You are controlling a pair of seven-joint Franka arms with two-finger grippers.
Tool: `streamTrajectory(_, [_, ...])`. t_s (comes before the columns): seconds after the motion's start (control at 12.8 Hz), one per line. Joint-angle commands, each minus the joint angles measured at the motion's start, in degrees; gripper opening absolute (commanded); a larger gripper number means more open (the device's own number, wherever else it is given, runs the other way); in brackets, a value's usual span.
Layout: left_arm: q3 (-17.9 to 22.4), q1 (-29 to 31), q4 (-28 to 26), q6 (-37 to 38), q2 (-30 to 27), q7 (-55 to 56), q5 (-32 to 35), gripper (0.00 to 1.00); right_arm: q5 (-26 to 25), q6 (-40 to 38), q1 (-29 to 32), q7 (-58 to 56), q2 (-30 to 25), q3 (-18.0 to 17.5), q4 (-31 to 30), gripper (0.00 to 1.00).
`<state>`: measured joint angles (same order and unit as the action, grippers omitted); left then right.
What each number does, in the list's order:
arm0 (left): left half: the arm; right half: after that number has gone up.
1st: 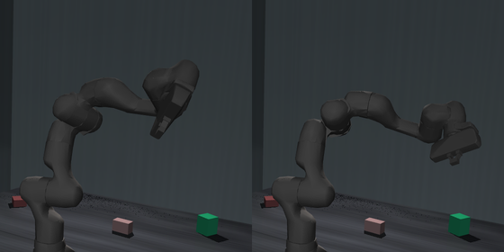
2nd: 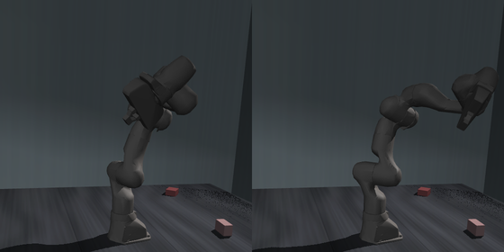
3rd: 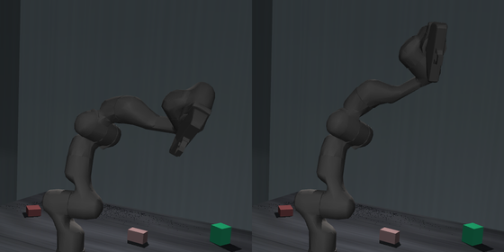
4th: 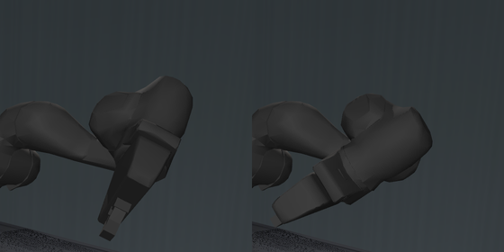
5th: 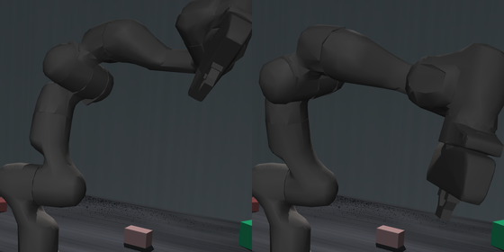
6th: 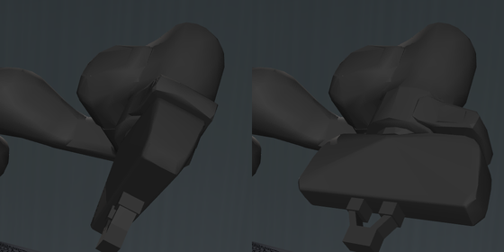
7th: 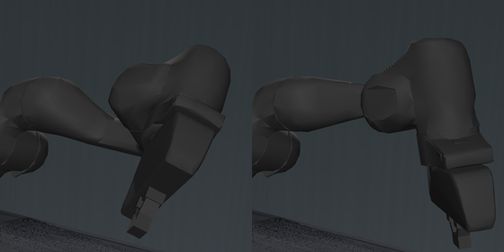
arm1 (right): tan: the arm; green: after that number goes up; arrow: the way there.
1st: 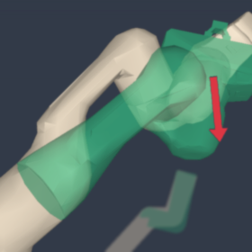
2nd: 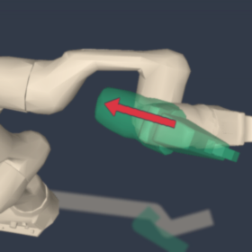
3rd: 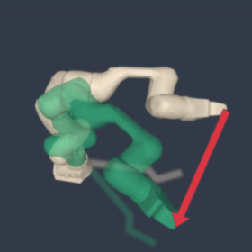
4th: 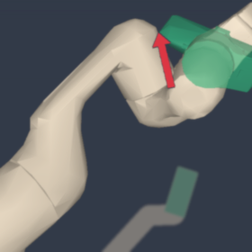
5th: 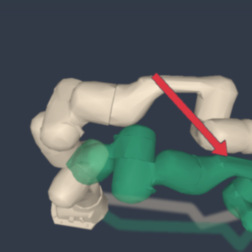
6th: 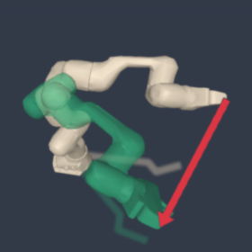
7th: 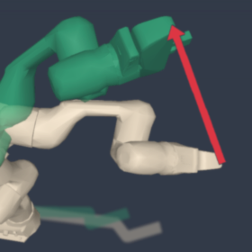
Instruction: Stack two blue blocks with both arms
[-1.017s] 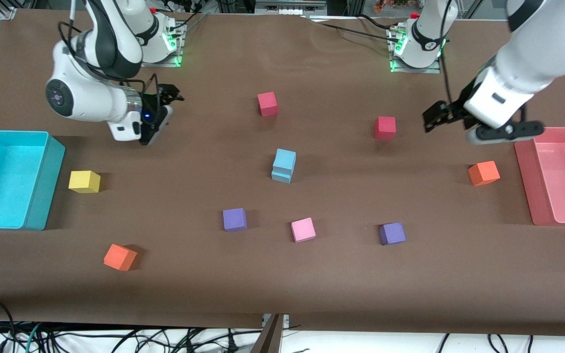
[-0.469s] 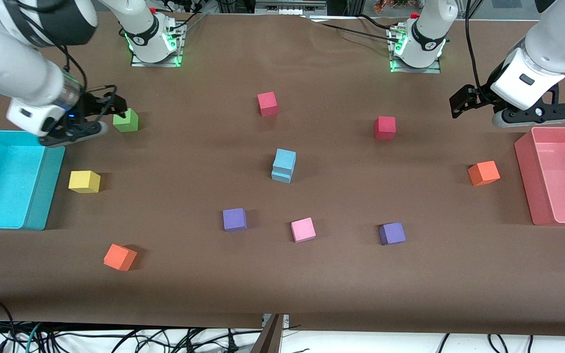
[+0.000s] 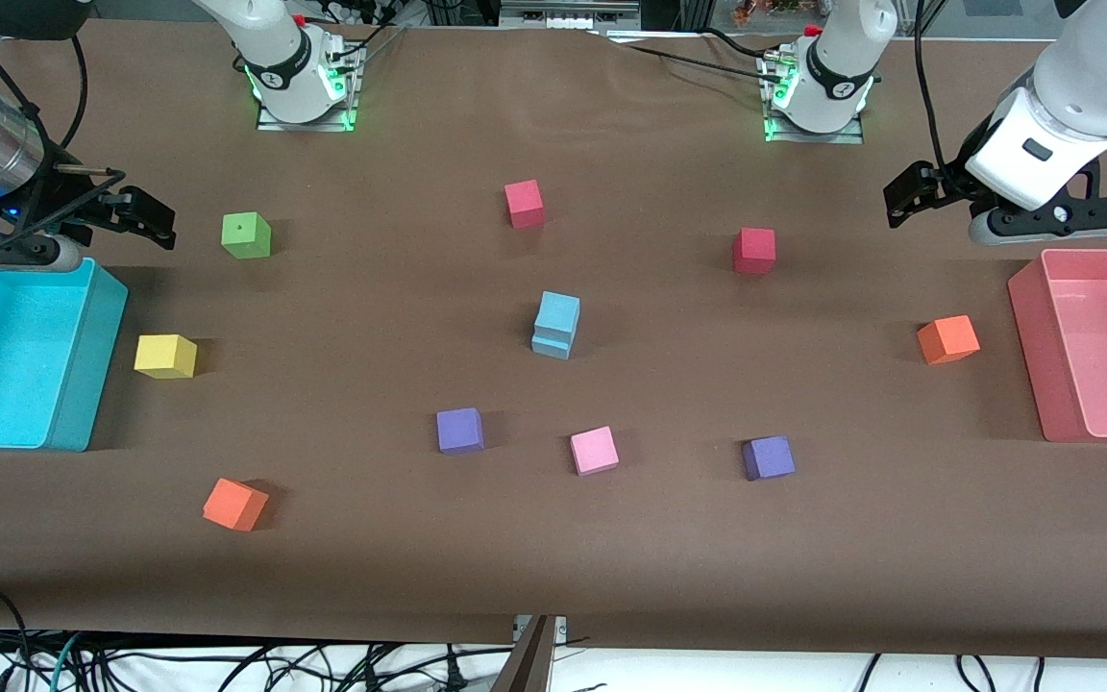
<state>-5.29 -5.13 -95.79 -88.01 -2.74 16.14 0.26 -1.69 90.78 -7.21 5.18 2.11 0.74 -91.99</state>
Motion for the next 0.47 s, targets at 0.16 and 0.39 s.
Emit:
streamTrajectory(0.16, [-0.2,0.6,-1.1,0.6,-1.6,-1.6,-1.0,1.0,-0.2,-1.3,4.1,-9.1,-1.3,0.1,1.3,1.0])
streamTrajectory(0.39, [-0.2,0.5,-1.0,0.6,-1.7,-1.6,-1.1,1.0,-0.1,-1.1,6.5,-8.9,-2.2,-0.4,0.5,1.0])
